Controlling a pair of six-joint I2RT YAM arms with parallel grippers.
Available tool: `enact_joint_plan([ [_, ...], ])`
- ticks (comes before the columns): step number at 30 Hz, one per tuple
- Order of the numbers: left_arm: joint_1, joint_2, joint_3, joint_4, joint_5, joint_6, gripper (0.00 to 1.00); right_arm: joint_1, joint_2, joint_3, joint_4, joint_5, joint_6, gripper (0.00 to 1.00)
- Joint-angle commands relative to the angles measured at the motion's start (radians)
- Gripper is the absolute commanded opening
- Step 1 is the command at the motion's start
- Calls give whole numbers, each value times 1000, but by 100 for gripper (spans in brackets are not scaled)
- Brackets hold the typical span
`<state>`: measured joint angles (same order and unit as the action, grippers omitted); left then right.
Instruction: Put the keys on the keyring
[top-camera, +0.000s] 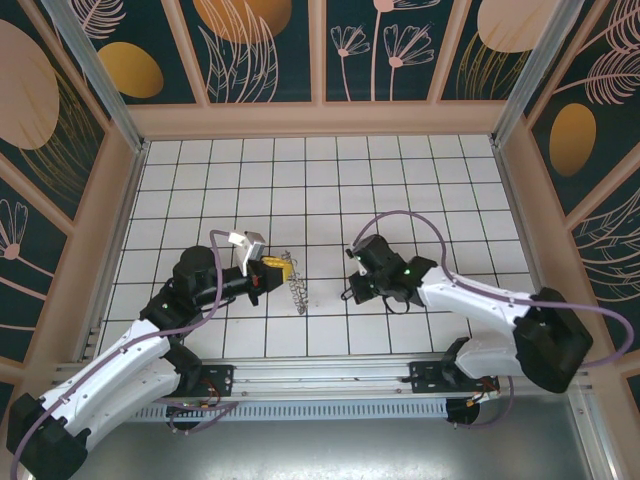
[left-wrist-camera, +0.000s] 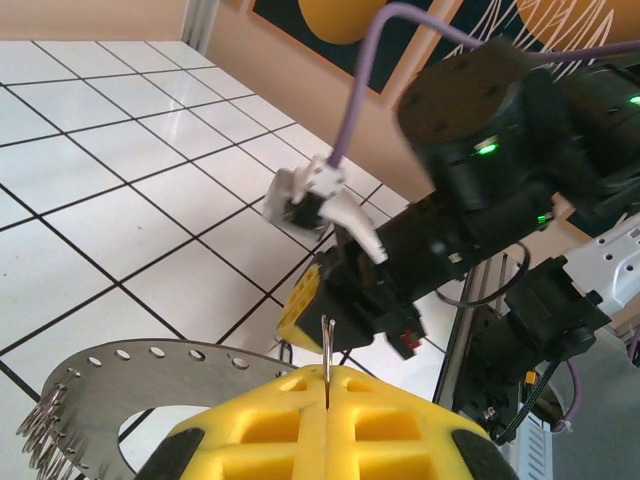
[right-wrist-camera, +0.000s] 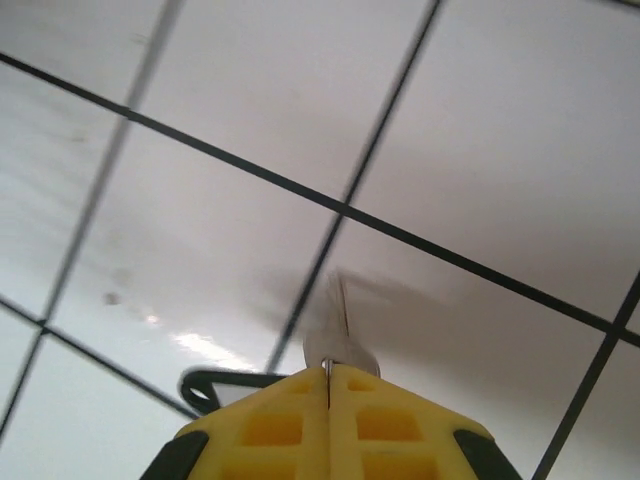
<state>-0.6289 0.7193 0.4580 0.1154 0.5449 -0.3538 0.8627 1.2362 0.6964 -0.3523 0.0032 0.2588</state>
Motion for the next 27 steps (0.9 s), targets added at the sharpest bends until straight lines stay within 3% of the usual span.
enact_joint_plan([
  [1, -5, 2, 40, 7, 14, 7, 0, 37, -94, -15, 80, 15, -91, 0],
  [5, -5, 1, 82, -49, -5, 30, 0, 132, -199, -29, 161, 23, -176, 0],
  [8, -5, -19, 100, -60, -14, 35, 0, 134, -238, -63, 214, 32, -183, 0],
  [13, -5, -40, 129, -118, -43, 77, 0, 175, -315, -109, 350, -126, -226, 0],
  [18, -4, -51, 180, -193, -51, 122, 0, 202, -404, -82, 372, -209, -272, 0],
  [27, -5, -84, 182, -173, 4, 177, 0, 207, -439, -42, 446, -259, -285, 0],
])
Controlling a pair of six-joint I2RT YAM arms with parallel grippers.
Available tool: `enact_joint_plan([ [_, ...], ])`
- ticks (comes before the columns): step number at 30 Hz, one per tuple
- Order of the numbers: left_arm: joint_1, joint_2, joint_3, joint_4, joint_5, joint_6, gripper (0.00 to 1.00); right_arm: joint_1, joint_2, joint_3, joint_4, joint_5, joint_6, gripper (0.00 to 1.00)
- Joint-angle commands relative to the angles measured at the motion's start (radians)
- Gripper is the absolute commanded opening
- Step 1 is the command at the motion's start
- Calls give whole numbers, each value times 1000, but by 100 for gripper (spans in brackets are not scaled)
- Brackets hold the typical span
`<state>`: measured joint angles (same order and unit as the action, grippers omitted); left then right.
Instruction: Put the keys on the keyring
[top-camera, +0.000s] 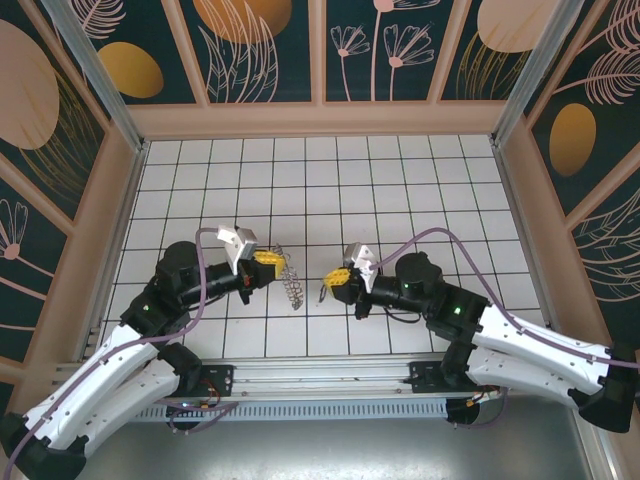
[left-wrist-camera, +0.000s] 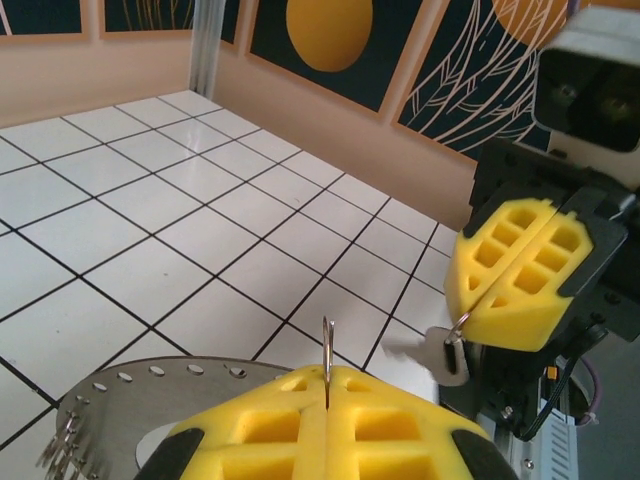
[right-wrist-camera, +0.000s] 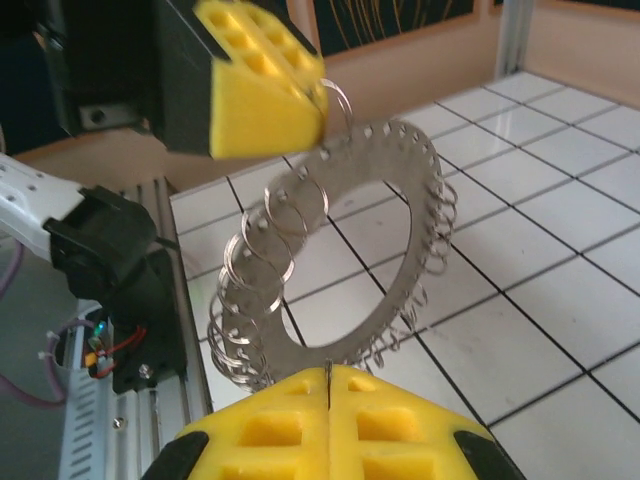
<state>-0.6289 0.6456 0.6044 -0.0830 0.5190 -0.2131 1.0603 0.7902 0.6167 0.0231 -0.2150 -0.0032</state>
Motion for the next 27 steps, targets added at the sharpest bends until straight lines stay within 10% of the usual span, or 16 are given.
enact_joint_plan([
  [1, -6, -10, 36, 30, 32, 37, 0, 9, 11, 42, 76, -41, -21, 0],
  [27, -16, 128, 45, 156, 59, 114, 0, 5, 155, 80, 223, 68, -36, 0],
])
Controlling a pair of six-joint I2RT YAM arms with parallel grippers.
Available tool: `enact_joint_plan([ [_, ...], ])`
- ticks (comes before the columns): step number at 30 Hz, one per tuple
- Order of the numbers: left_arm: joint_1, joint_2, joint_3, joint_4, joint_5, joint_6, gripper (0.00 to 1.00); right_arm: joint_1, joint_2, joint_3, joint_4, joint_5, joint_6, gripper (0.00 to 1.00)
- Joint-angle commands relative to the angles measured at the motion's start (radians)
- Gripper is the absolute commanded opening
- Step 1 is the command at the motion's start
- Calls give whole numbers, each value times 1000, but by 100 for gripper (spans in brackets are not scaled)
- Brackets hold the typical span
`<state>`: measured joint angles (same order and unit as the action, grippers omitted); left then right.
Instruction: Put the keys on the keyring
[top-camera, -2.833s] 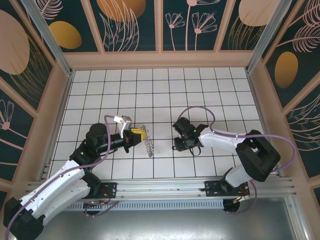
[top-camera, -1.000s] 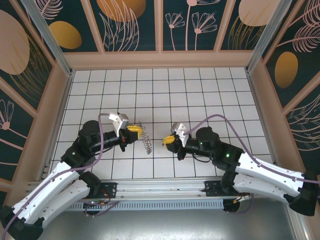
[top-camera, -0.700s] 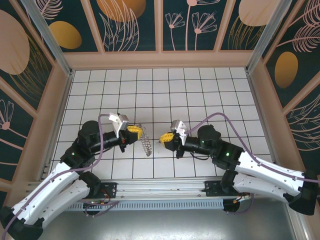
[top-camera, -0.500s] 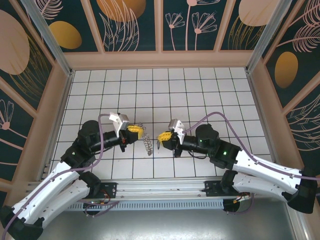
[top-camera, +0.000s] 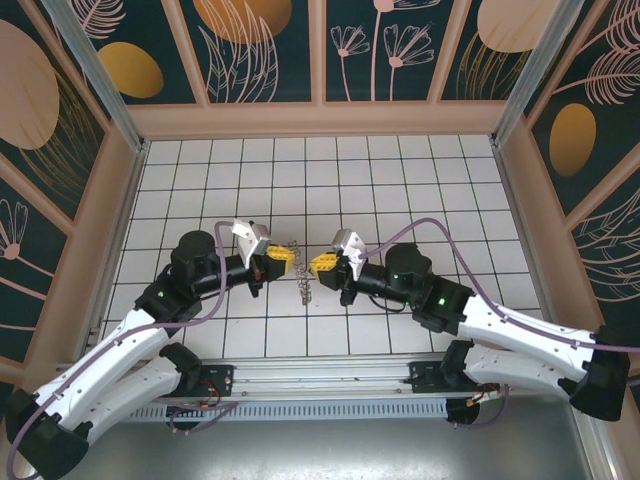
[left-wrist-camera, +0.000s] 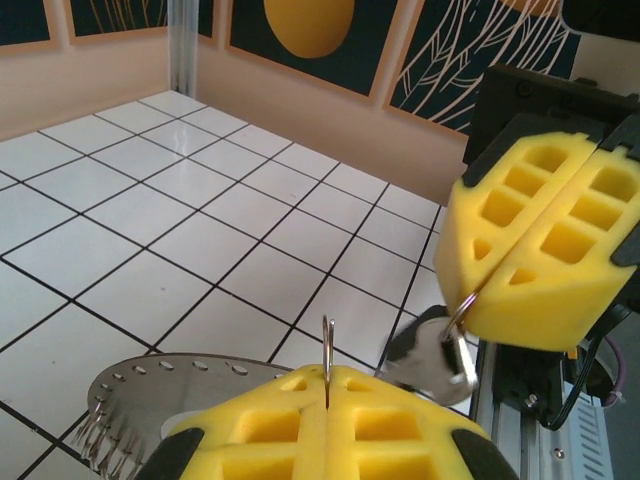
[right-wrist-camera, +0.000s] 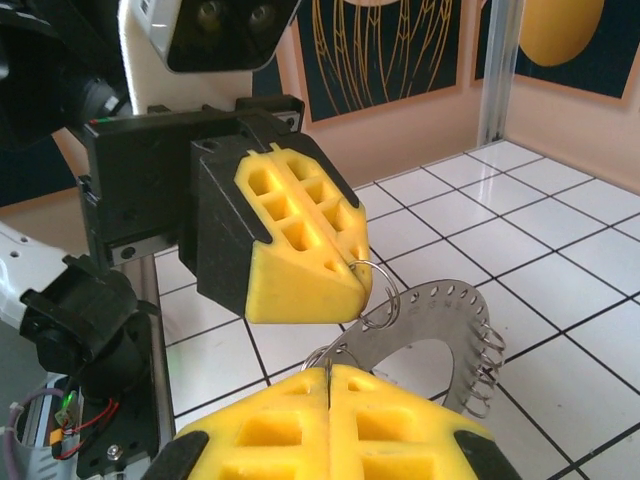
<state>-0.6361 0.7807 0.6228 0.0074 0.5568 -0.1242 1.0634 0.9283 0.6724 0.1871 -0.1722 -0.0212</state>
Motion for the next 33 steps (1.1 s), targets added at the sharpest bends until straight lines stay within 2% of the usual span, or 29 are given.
enact_joint_plan([
  [1, -8, -10, 26, 66, 19, 26, 0, 0, 24, 29, 58, 26, -18, 0],
  [33, -26, 23, 36, 26, -61, 55, 0, -26, 113, 85, 117, 33, 7, 0],
])
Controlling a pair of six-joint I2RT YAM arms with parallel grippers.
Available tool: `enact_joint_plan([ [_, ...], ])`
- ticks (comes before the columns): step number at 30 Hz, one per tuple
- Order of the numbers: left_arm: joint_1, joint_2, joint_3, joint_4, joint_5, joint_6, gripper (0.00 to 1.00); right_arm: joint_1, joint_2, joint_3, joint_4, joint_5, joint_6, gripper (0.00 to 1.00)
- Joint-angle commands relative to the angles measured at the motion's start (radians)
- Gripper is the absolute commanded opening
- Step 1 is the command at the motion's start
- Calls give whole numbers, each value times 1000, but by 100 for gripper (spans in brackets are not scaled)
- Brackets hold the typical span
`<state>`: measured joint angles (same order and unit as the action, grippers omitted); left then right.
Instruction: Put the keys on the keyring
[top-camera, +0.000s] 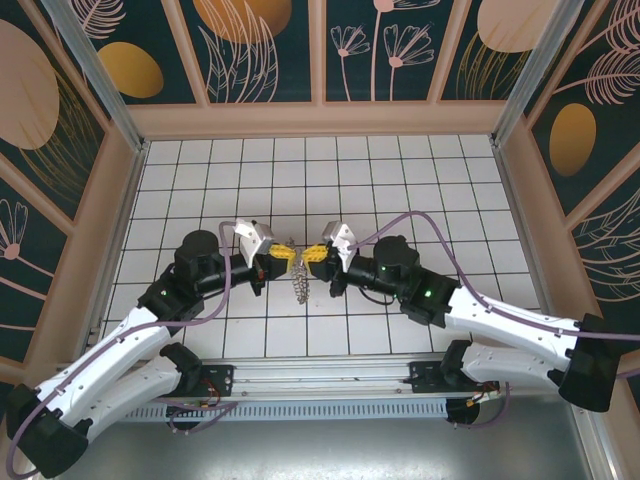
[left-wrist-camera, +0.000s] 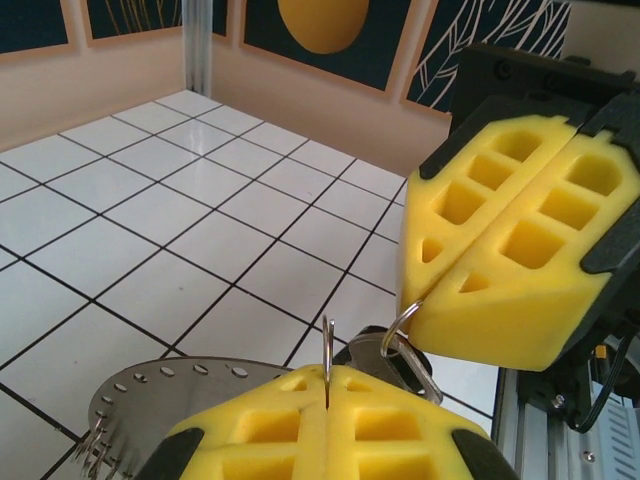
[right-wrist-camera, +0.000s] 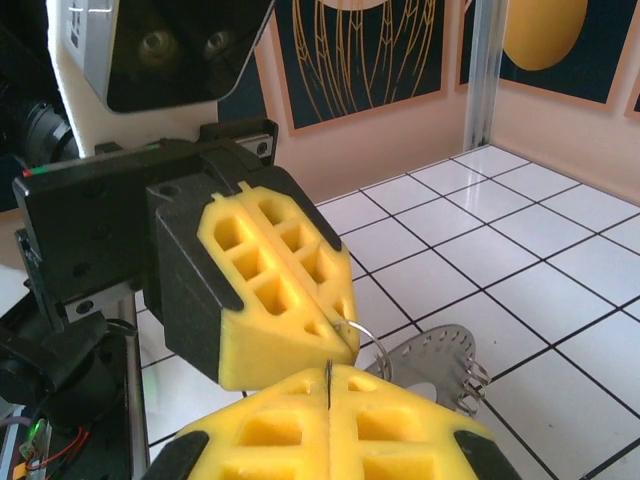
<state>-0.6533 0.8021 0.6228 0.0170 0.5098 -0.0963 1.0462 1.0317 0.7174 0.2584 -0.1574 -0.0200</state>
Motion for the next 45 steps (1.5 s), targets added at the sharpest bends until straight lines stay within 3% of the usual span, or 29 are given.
enact_joint_plan([
  [1, -10, 3, 38, 15, -14, 29, 0, -11, 17, 44, 44, 21, 10, 0],
  [11, -24, 12, 44, 7, -35, 43, 0, -70, 38, 53, -2, 13, 66, 0],
  [27, -41, 42, 53, -2, -106, 60, 0, -75, -23, 9, -23, -59, 101, 0],
  [45, -52, 54, 51, 8, -105, 66, 0, -90, 70, 73, -102, -57, 113, 0],
])
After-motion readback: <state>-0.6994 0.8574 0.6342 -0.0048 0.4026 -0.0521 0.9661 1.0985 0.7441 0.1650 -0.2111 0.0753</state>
